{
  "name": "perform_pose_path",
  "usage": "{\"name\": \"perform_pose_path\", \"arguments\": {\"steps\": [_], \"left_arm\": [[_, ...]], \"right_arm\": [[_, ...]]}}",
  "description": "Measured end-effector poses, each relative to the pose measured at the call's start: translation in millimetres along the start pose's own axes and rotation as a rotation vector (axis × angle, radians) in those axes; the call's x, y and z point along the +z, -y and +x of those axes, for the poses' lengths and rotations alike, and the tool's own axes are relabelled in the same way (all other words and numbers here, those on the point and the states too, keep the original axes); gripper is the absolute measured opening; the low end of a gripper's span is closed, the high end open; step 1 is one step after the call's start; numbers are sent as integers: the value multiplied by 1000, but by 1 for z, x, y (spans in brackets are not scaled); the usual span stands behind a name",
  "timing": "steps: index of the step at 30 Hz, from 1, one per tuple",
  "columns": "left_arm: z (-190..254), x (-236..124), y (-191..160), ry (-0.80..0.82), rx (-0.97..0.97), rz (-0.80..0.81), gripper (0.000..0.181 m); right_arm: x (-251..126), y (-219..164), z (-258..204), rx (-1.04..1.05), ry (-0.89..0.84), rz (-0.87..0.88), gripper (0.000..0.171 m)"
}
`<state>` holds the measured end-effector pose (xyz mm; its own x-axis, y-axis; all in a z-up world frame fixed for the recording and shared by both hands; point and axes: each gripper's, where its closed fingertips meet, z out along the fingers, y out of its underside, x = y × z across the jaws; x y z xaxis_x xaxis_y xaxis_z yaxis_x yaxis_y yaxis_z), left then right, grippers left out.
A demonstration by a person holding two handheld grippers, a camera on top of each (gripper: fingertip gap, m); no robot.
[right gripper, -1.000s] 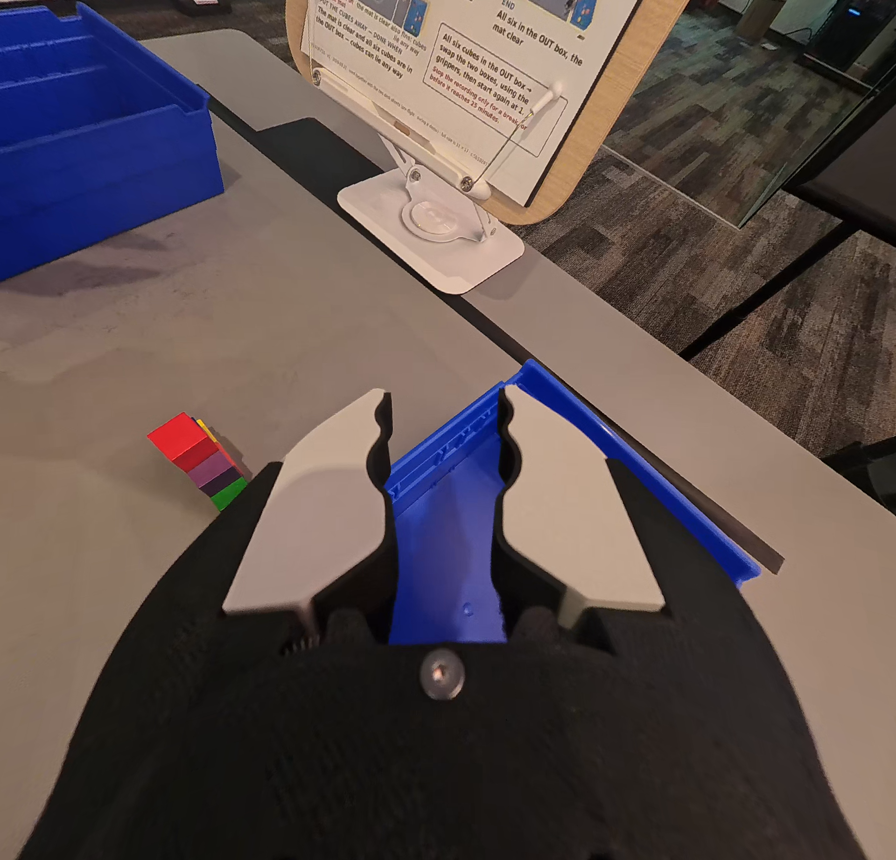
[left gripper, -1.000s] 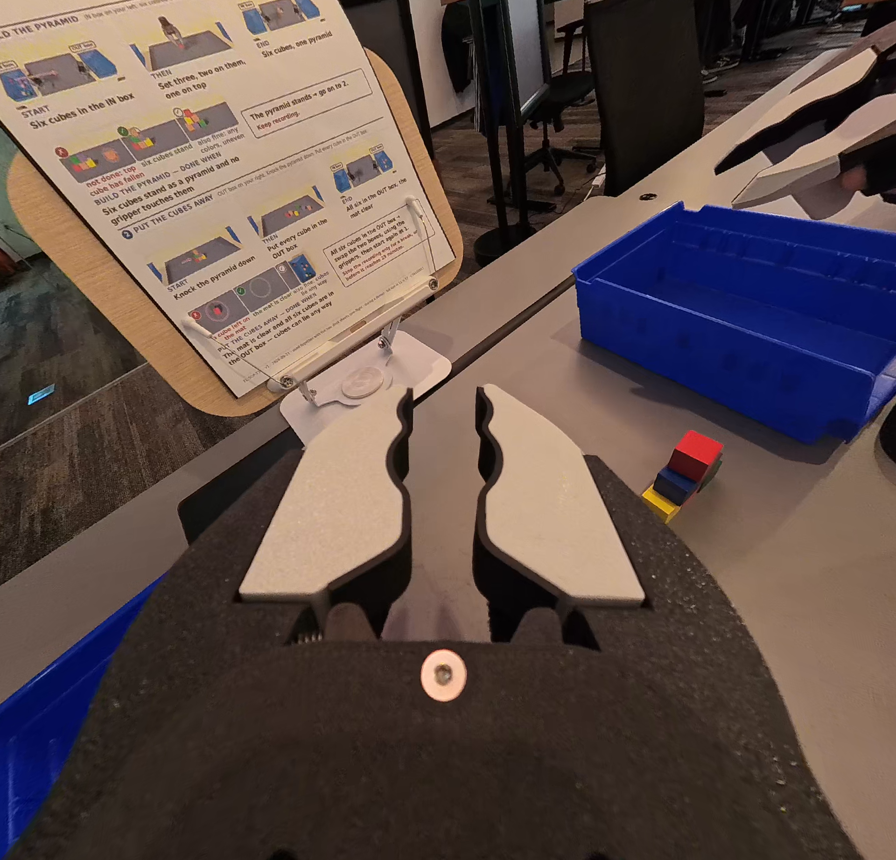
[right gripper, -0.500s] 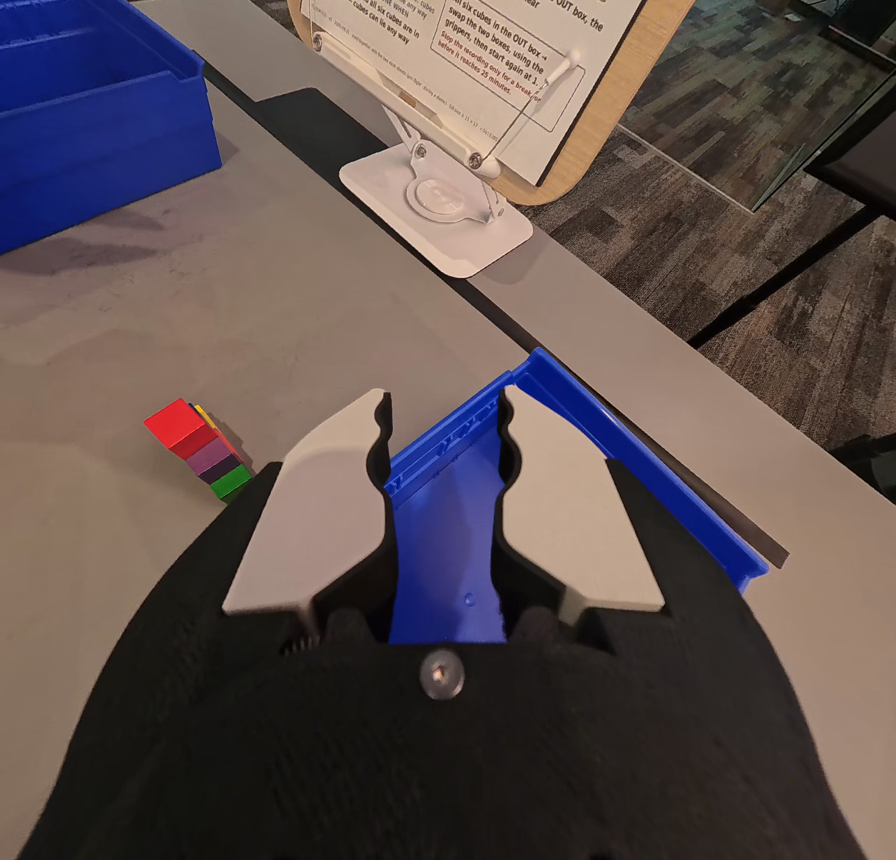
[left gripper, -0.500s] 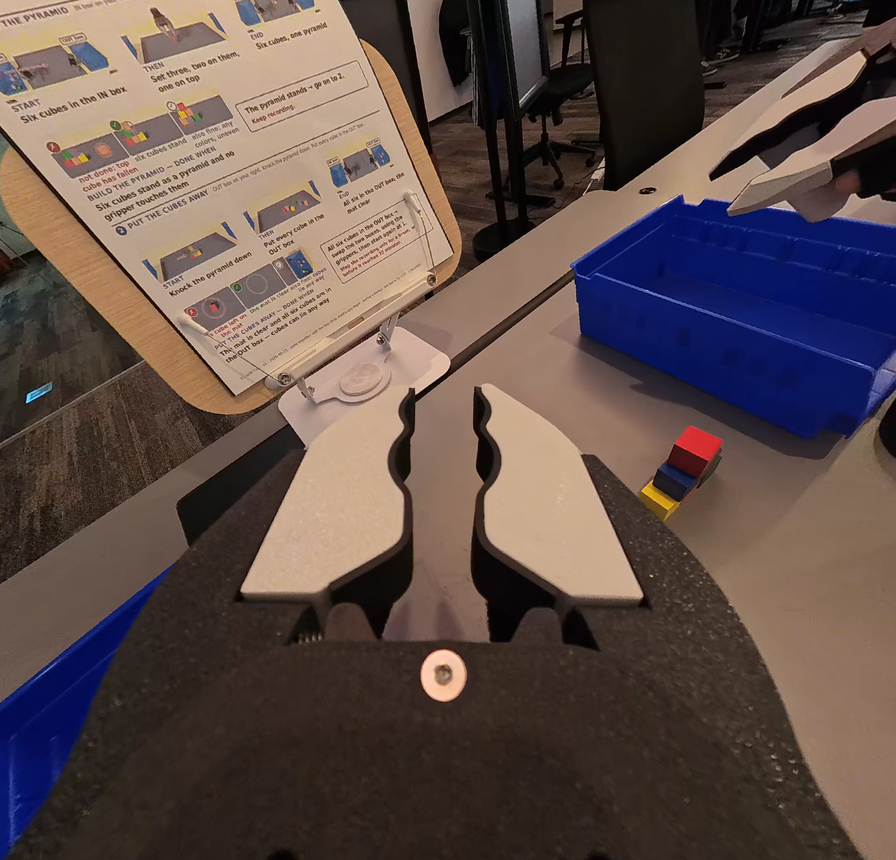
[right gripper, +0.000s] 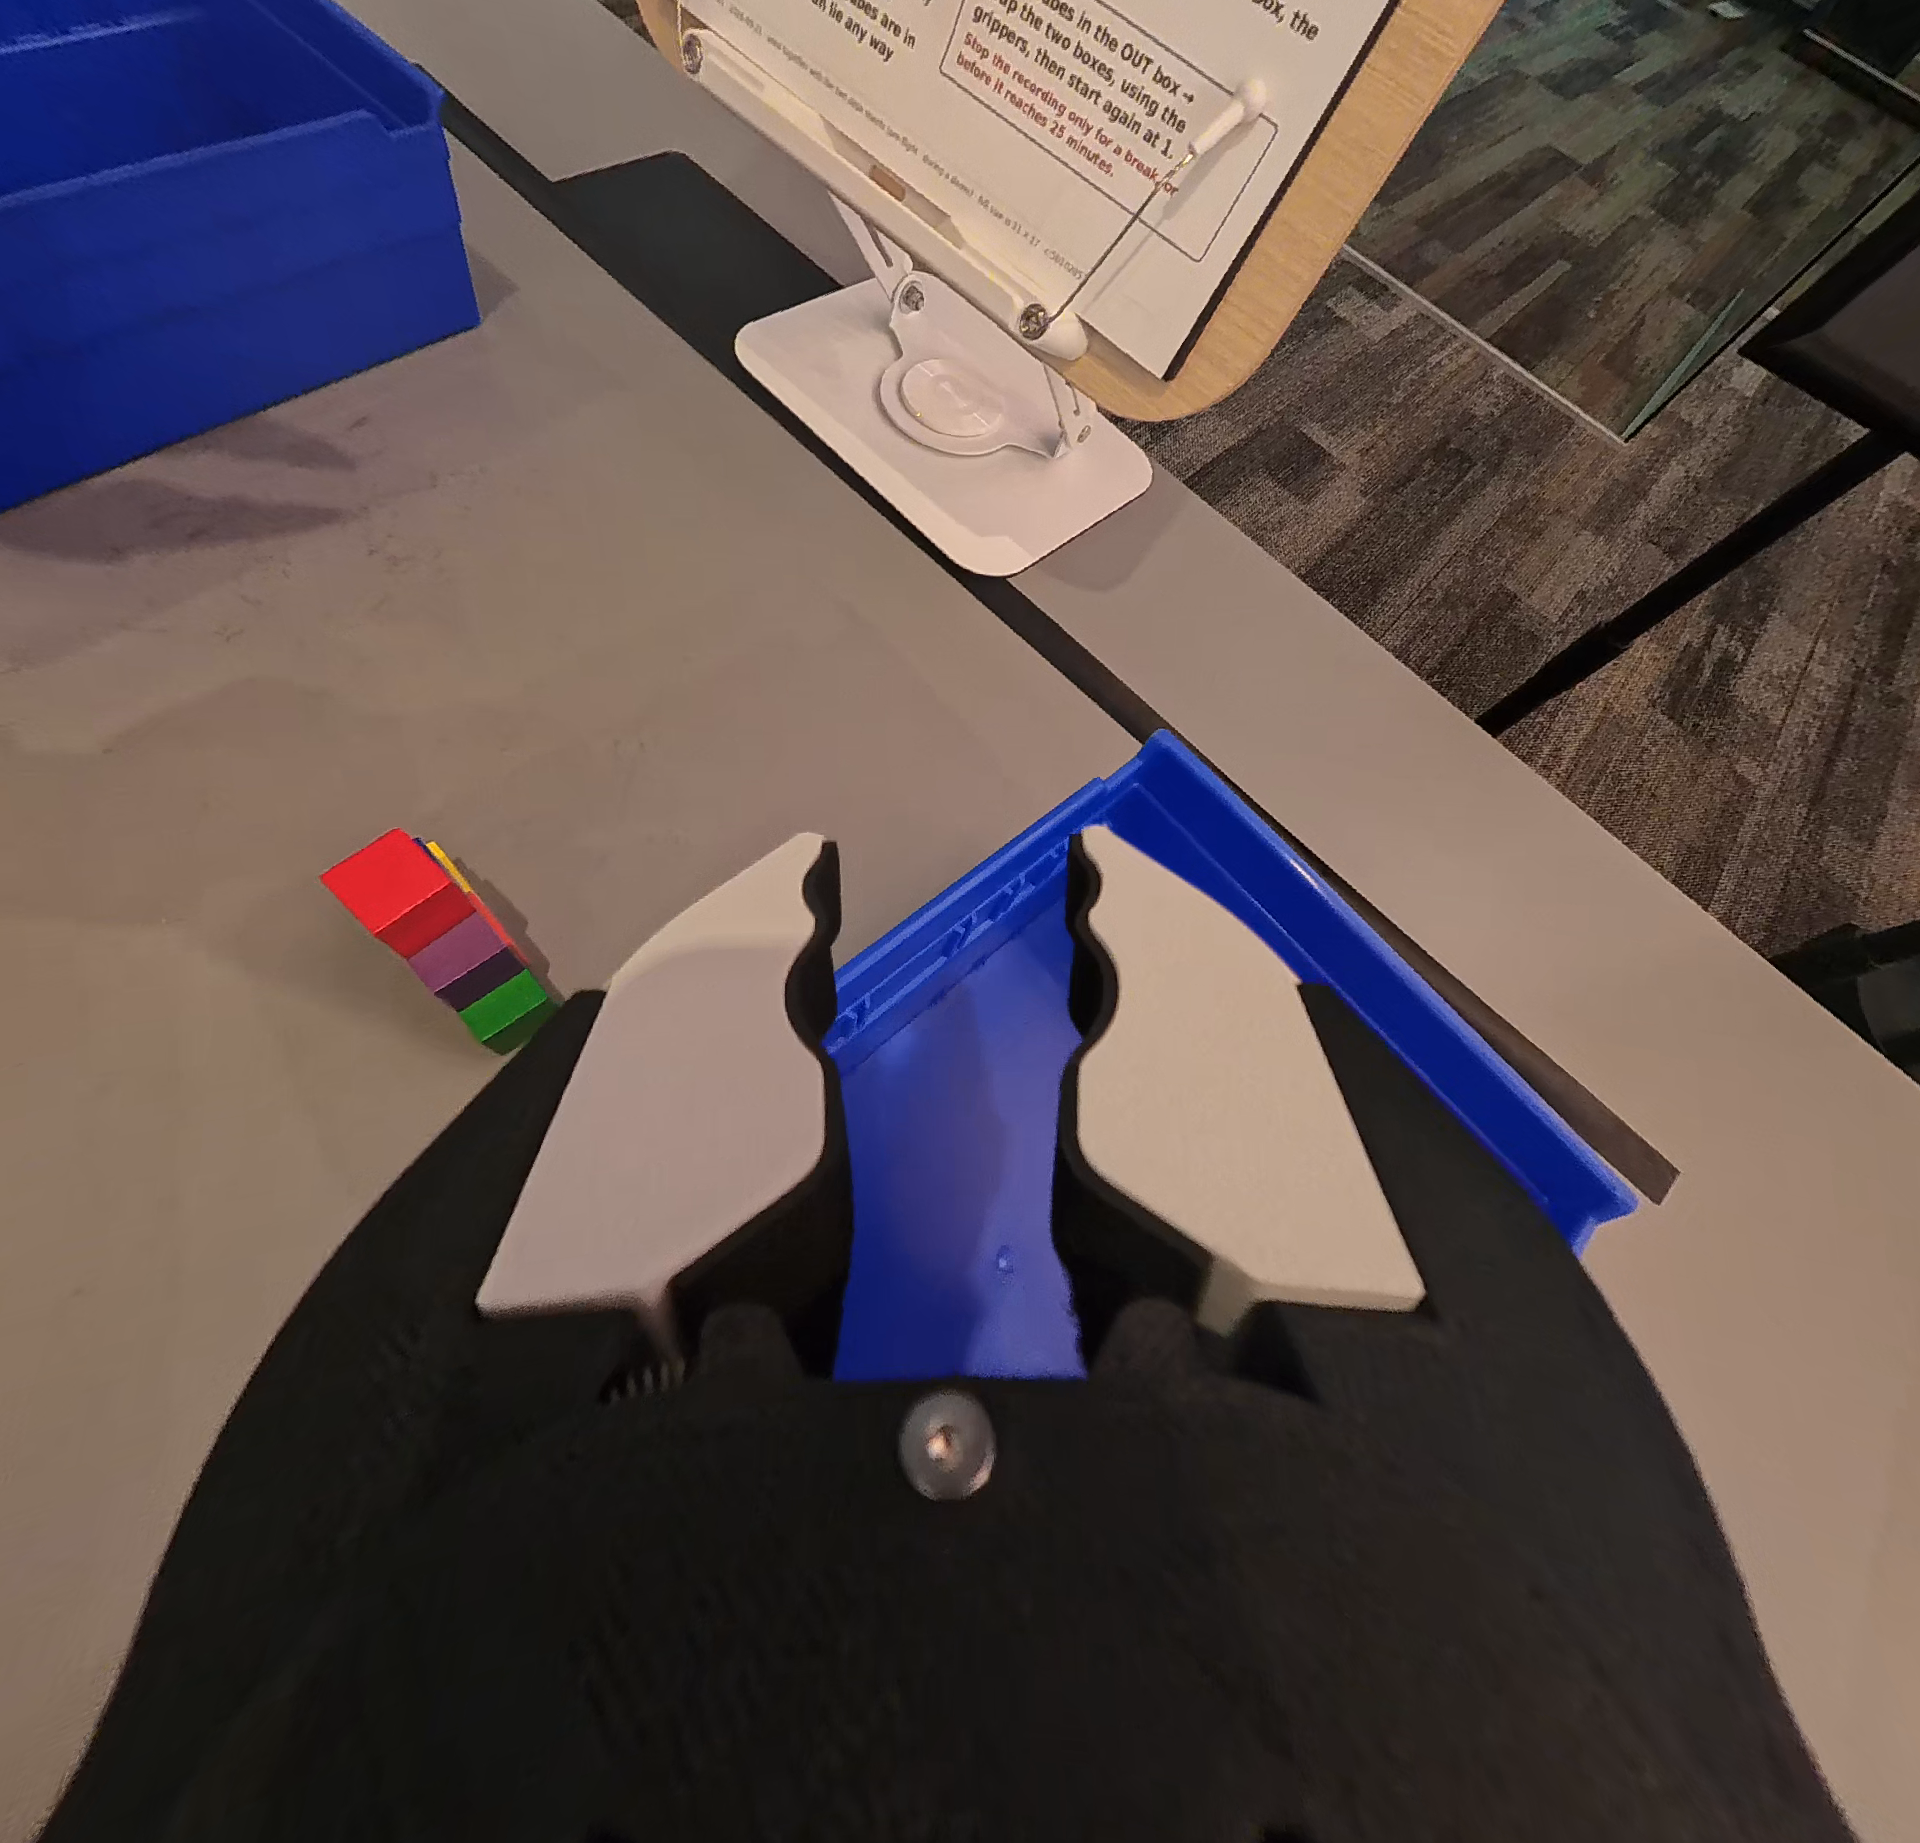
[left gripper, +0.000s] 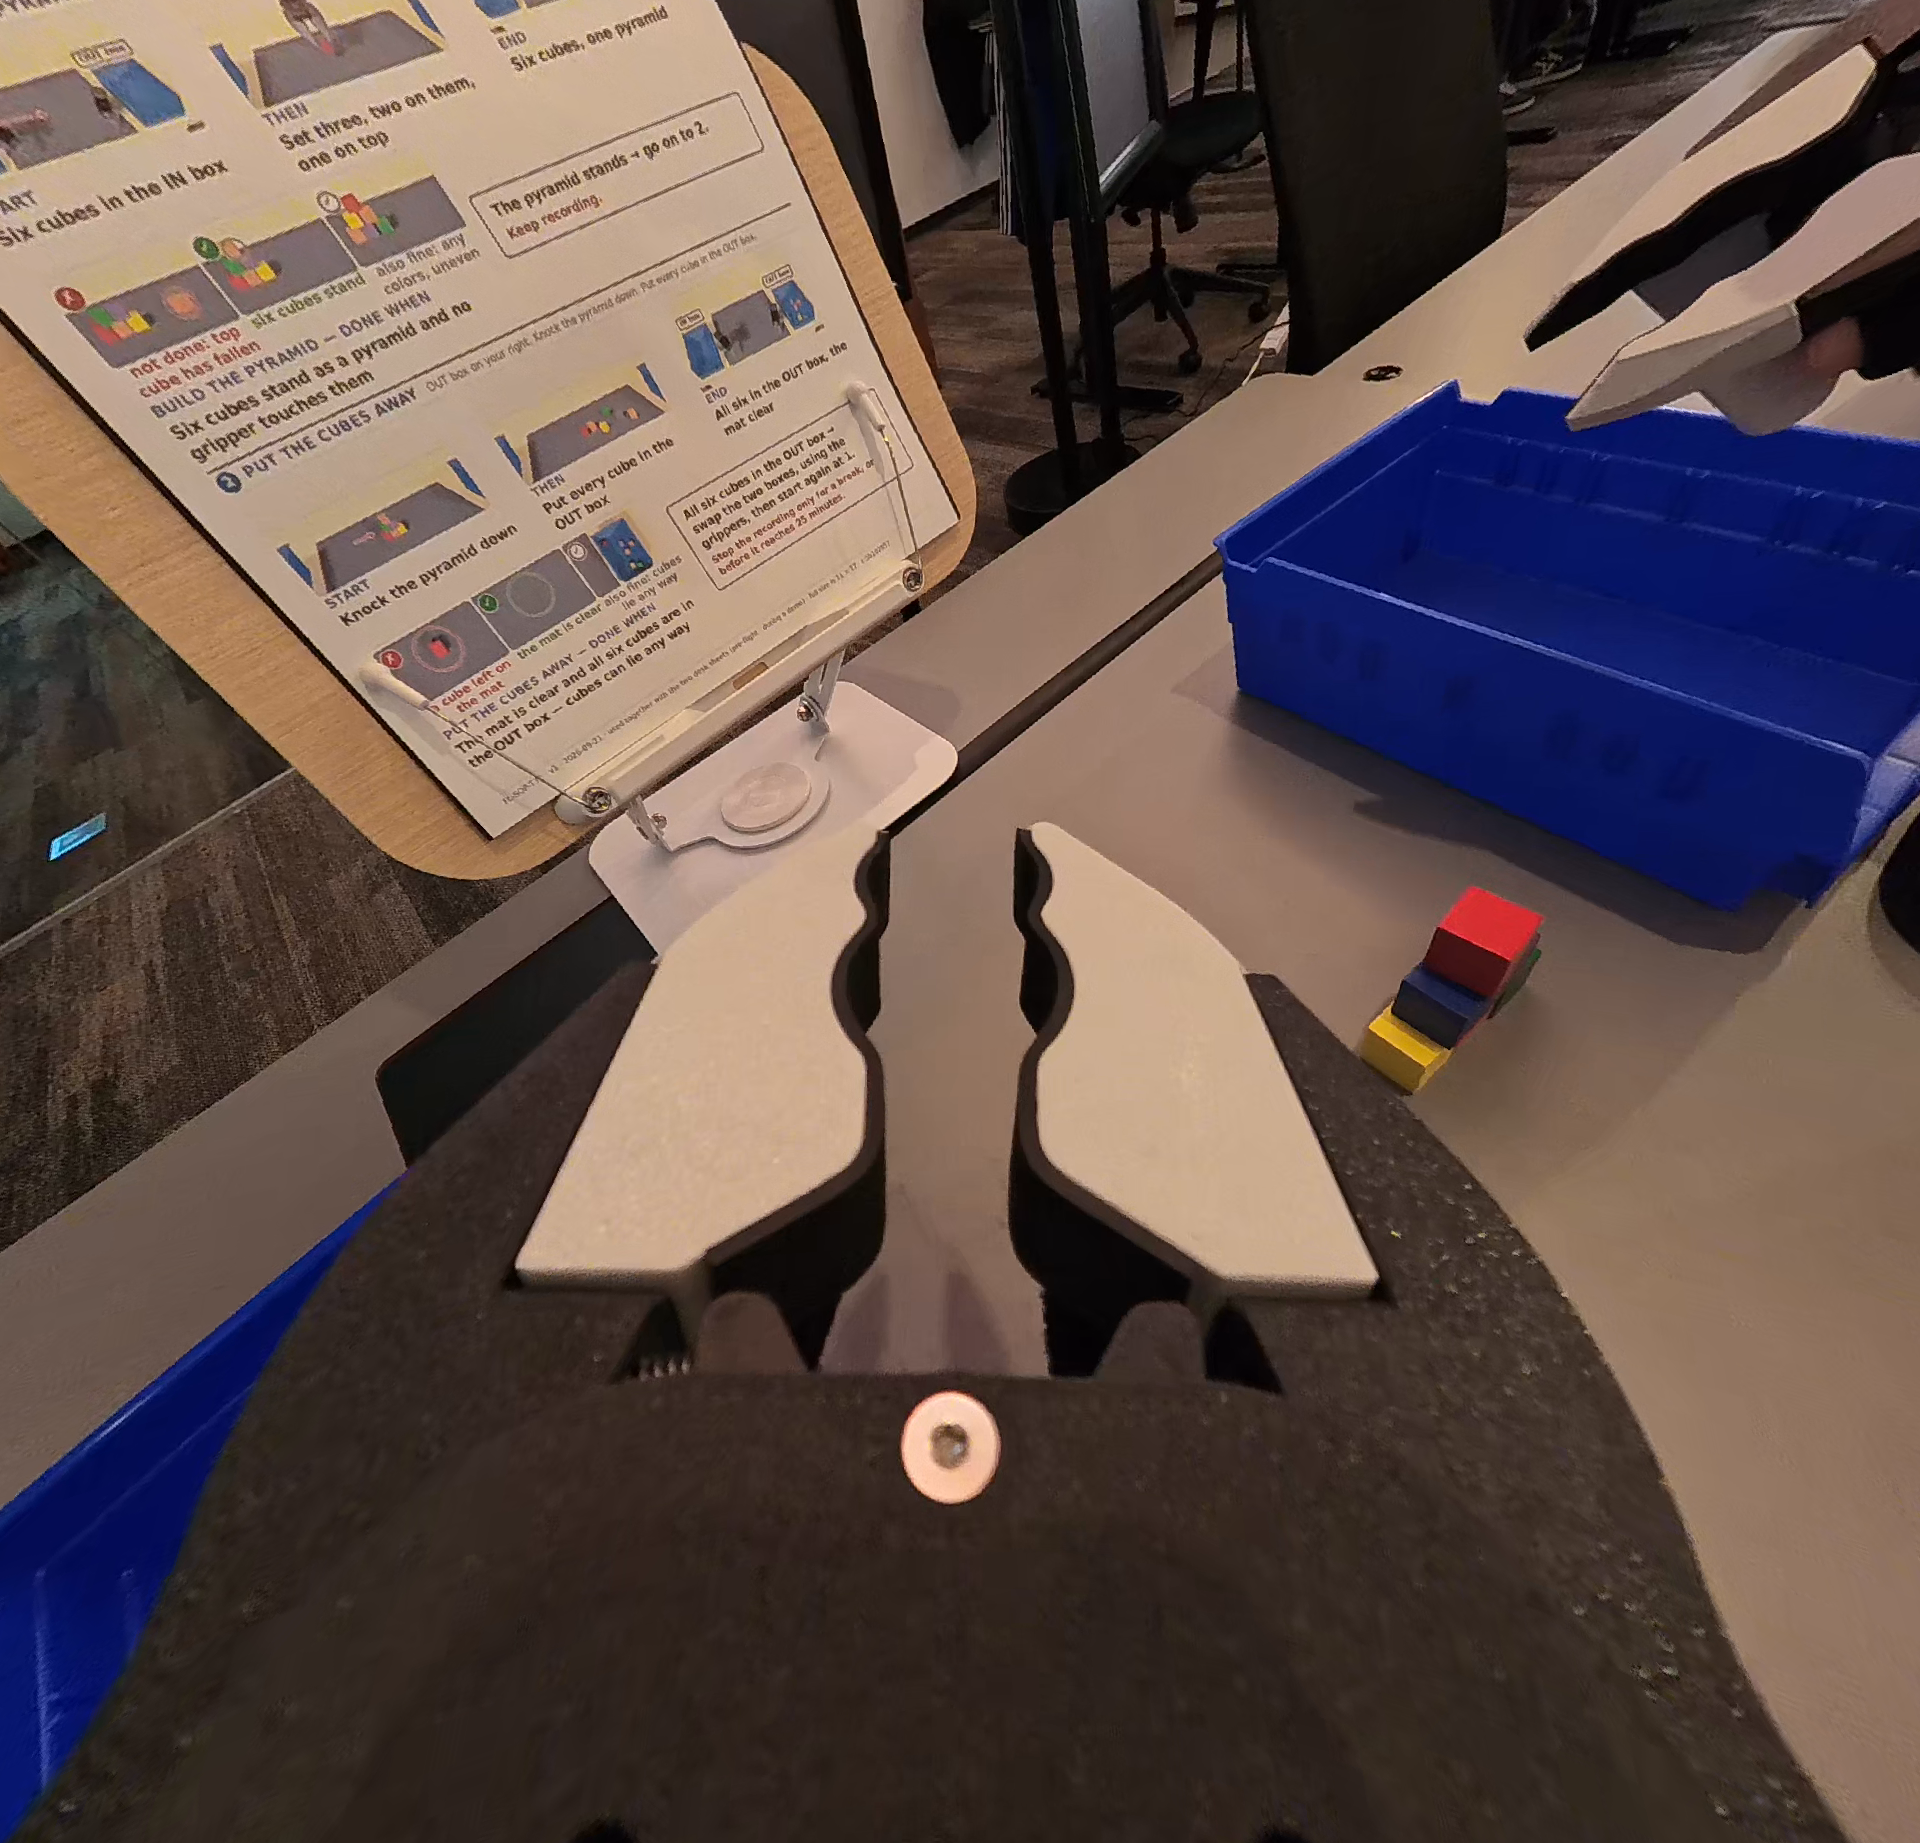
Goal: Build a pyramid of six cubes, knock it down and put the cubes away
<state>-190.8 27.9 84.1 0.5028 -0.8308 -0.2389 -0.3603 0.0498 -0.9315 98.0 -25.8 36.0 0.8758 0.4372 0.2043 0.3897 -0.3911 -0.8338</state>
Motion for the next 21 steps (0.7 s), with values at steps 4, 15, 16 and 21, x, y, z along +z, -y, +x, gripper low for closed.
{"name": "perform_pose_path", "arguments": {"steps": [4,15,16,21], "left_arm": [[-1,-4,1,-6,0,2,22],[-12,-12,0,18,1,-9,22],[-14,-14,0,25,3,-11,22],[-27,-29,3,53,-14,7,22]], "right_arm": [[-7,-1,0,0,1,-3,43],[-5,3,-17,-21,71,-15,43],[-5,4,-24,-40,92,-22,43],[-9,9,-79,-101,253,-93,41]]}}
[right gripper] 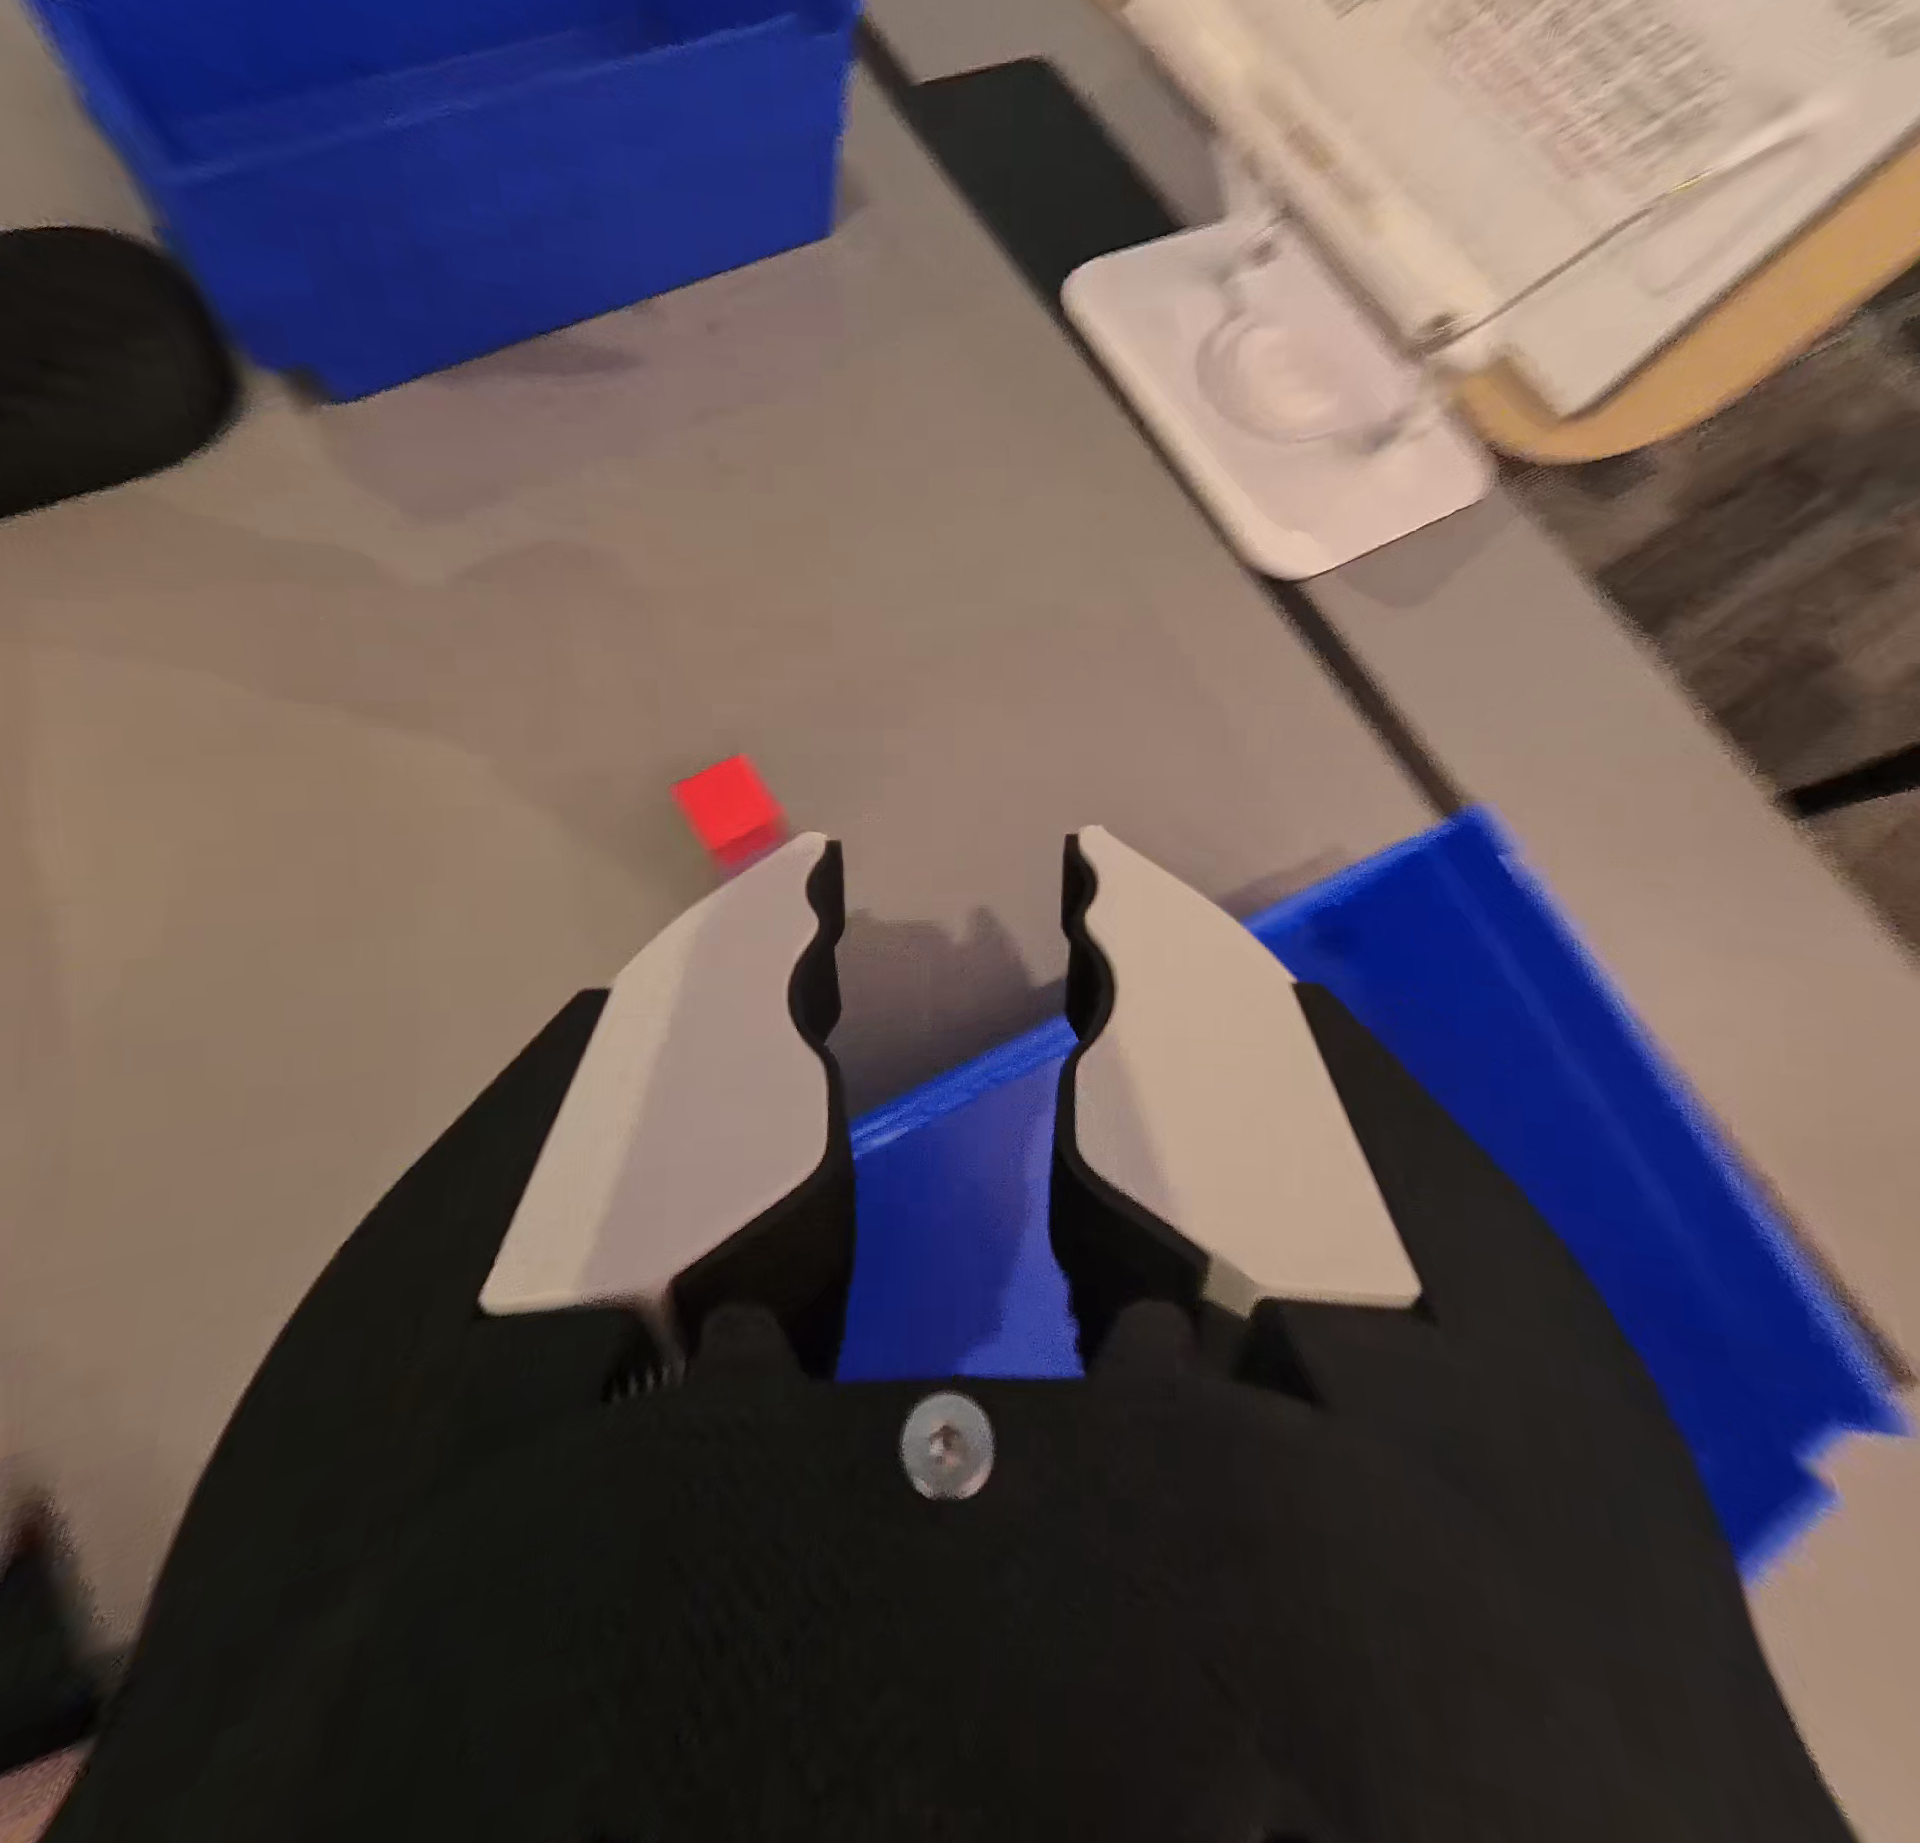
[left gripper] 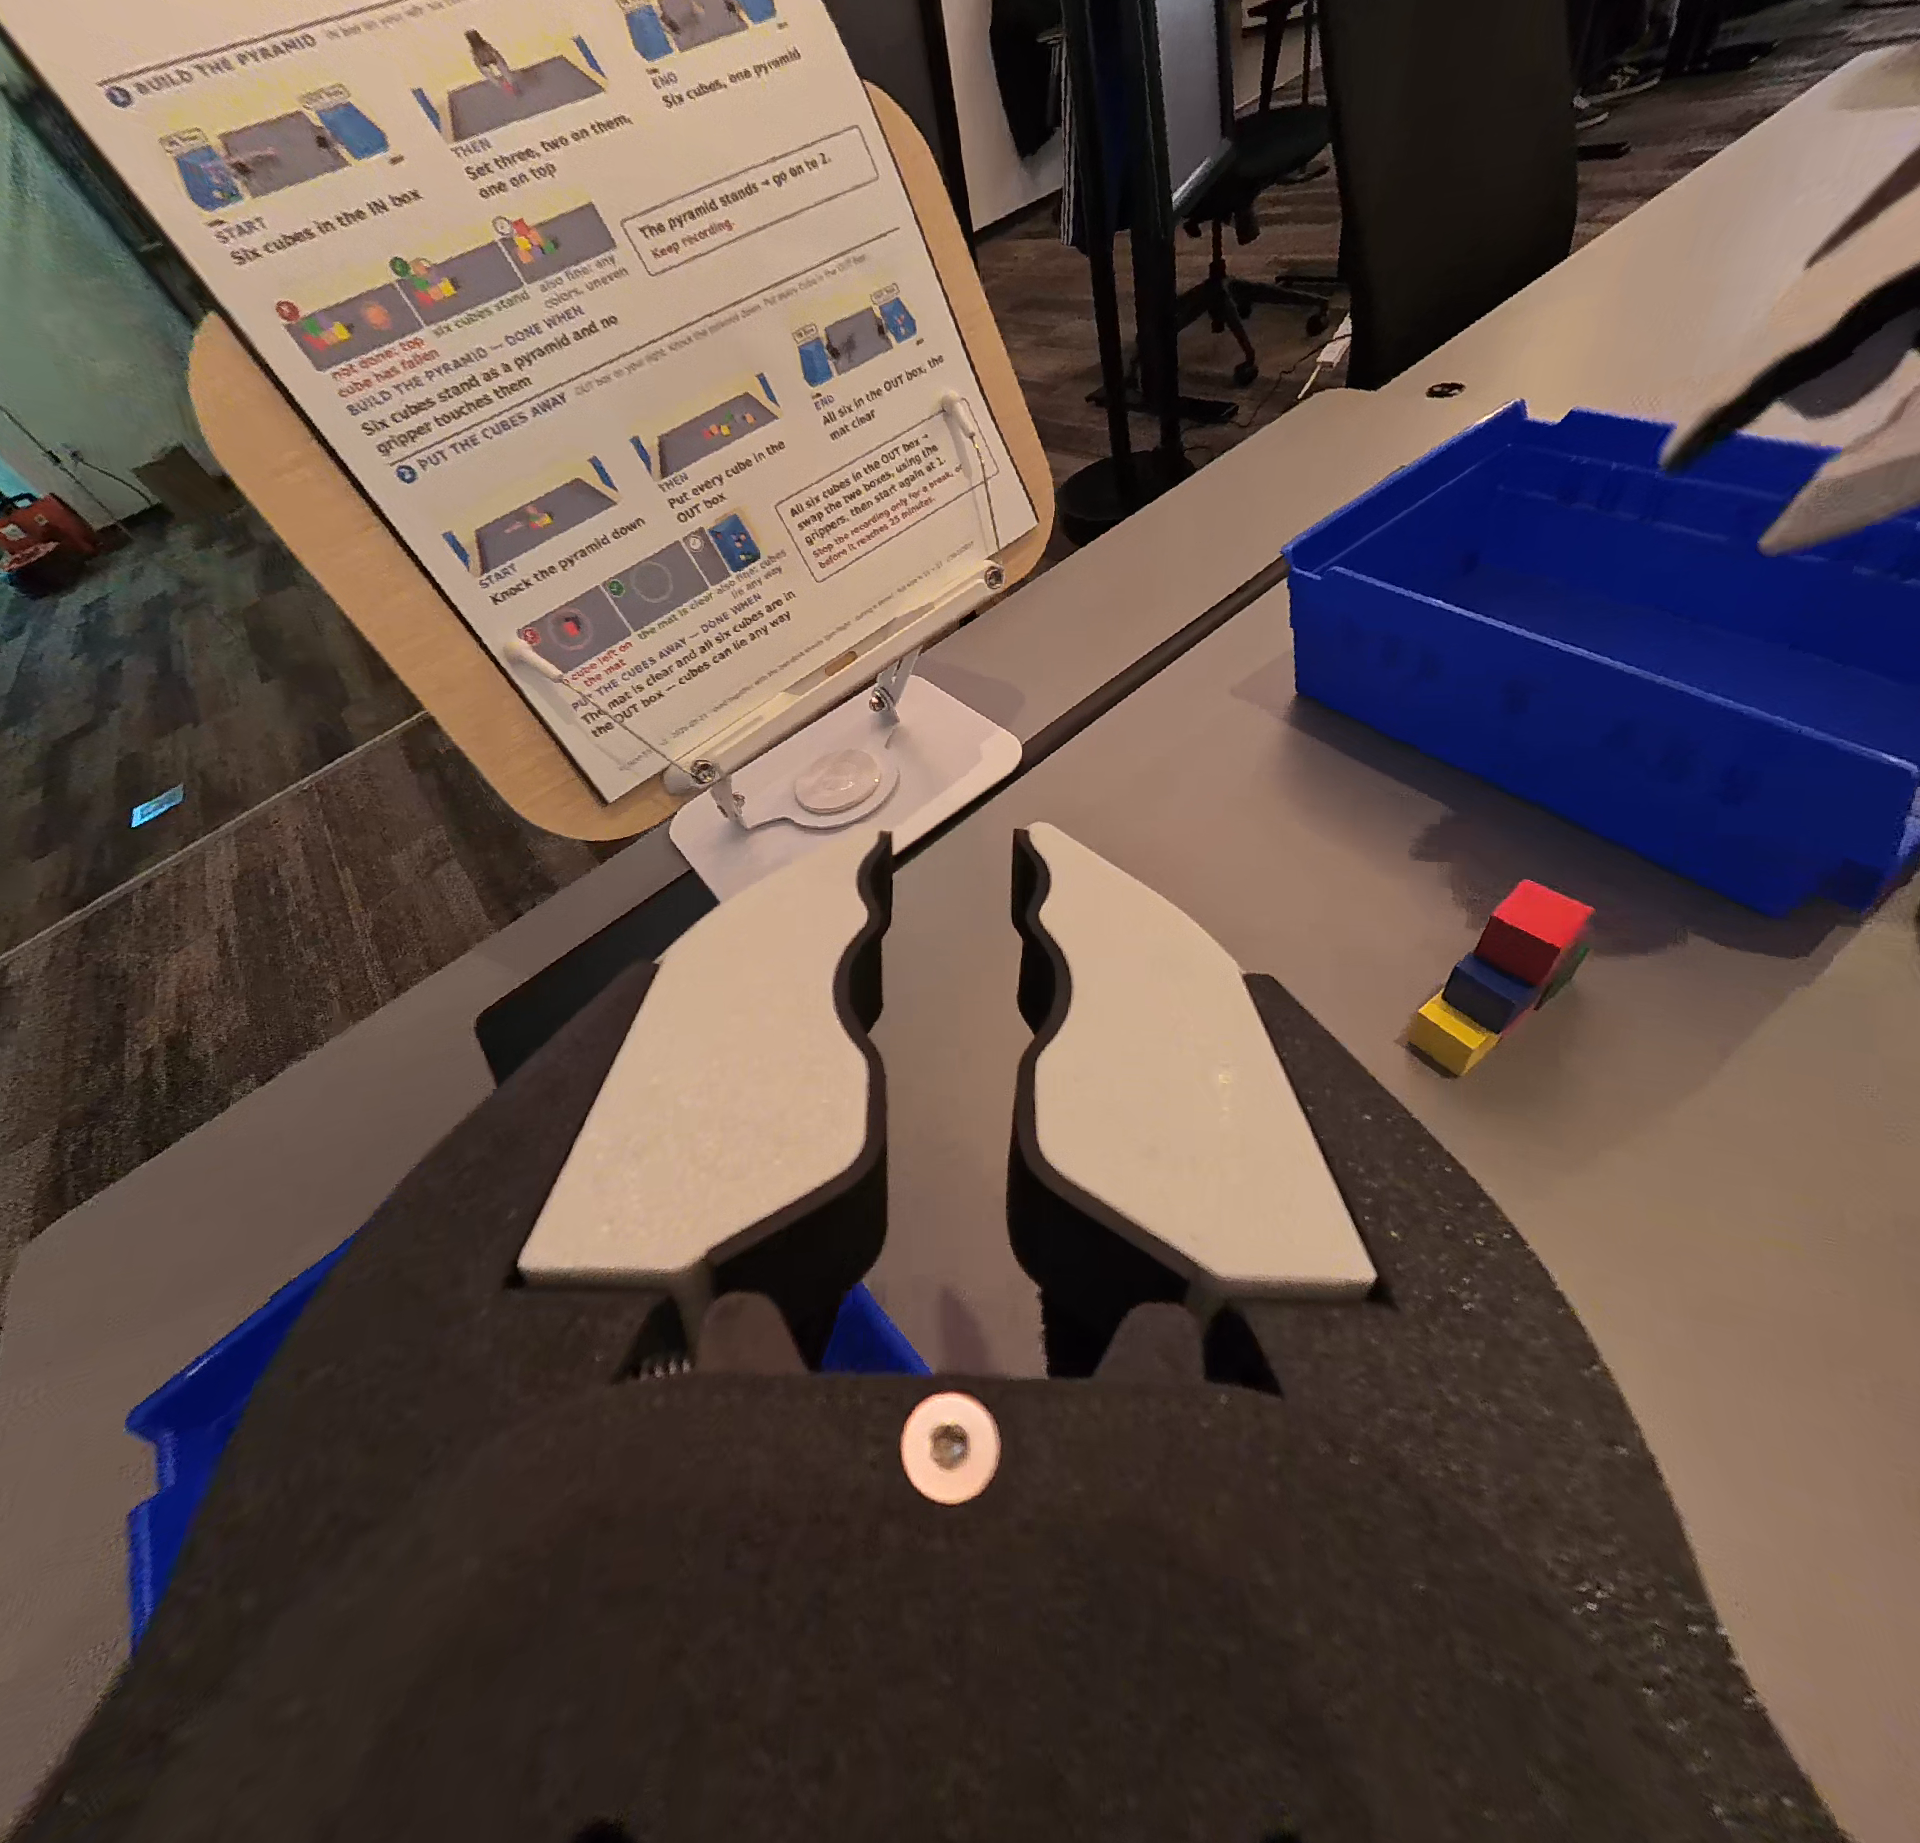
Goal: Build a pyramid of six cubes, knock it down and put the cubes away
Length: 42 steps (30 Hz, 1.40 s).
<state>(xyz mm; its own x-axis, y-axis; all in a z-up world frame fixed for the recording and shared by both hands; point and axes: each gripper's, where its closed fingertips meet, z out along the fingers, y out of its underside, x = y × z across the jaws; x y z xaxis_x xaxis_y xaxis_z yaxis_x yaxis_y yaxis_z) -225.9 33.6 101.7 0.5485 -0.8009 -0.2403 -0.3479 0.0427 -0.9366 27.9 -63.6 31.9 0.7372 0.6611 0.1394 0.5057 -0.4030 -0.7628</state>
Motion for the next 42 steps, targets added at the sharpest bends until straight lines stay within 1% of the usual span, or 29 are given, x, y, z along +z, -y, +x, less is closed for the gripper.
{"name": "perform_pose_path", "arguments": {"steps": [3,5,6,8,11,15,30,37,42], "left_arm": [[-7,-10,5,18,-12,25,21],[-8,-15,7,21,-16,36,21],[-8,-16,7,22,-13,36,21],[-9,-18,7,27,-2,33,21],[-11,-21,8,30,-4,38,21],[-16,-26,10,40,-17,52,21],[-14,-25,9,26,-17,47,20],[-11,-27,11,17,-15,54,20],[-11,-28,11,15,-15,56,20]], "right_arm": [[16,1,-56,103,236,-106,27],[31,1,-94,51,374,-178,10],[39,-6,-109,12,424,-238,2],[56,-30,-132,-71,492,-399,1],[76,-65,-154,-161,567,-613,1],[88,-88,-168,-224,628,-737,1],[91,-100,-169,-249,675,-780,1],[100,-102,-161,-255,648,-763,1],[110,-105,-149,-275,590,-762,1]]}}
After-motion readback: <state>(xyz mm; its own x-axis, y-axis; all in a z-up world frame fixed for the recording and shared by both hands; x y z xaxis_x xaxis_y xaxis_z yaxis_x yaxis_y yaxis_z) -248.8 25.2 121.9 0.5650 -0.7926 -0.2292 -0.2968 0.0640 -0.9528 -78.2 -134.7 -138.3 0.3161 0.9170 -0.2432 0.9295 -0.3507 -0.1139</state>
